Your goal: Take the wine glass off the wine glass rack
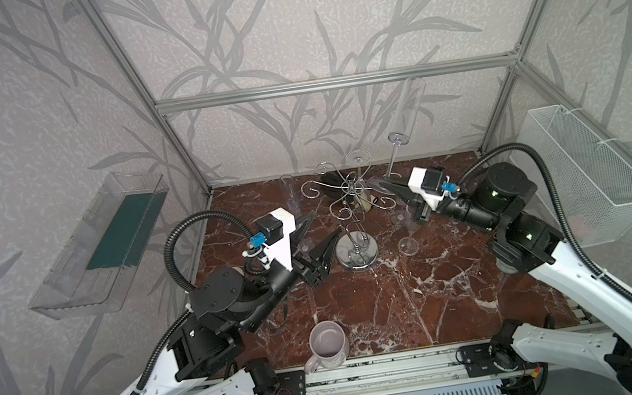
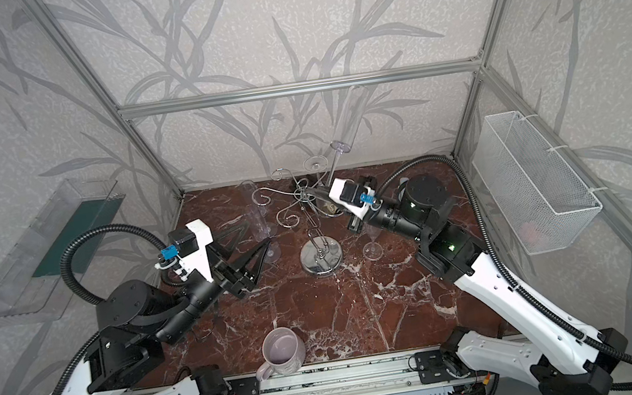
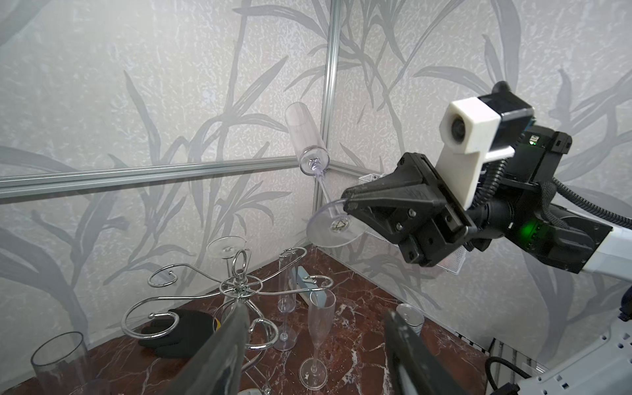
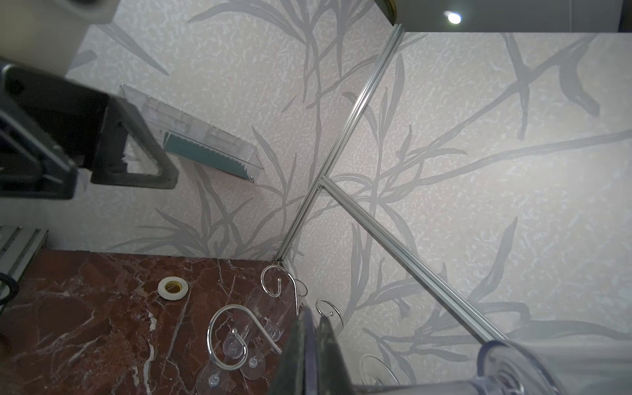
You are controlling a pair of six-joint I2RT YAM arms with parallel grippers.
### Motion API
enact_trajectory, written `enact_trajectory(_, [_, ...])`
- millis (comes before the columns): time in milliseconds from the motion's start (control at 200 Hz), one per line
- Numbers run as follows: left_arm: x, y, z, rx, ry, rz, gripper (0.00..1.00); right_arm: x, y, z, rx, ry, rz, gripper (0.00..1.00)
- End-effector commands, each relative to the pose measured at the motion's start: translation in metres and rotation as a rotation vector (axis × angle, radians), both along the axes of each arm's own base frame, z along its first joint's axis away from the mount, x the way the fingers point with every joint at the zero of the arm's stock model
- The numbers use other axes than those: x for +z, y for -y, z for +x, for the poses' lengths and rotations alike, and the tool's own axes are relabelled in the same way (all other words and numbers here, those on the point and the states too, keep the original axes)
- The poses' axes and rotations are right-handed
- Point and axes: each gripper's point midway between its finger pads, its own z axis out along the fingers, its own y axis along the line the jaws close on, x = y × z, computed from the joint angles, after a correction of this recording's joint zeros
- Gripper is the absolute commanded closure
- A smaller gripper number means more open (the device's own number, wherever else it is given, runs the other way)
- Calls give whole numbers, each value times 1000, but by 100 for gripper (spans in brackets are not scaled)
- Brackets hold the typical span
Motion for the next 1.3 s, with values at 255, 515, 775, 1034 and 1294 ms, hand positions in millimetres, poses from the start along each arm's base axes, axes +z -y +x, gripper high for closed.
enact_trajectory(255, [0,30,1,-216,-178,-35,34,-22,-17,-46,-69,436,-266,100])
enact_trajectory(515, [-10,57,-1,-333,-233,-4,34,-40,-37,-72,-41,548,-344,100])
enact_trajectory(775, [-19,70,-3,-394,-277,10,39,-51,-51,-84,-41,617,-376,100])
enact_trajectory(1034, [-23,76,-3,-420,-284,-10,58,-54,-59,-89,-60,673,-389,100])
enact_trajectory(1294, [-23,78,-2,-423,-274,-13,85,-59,-64,-94,-57,692,-404,100])
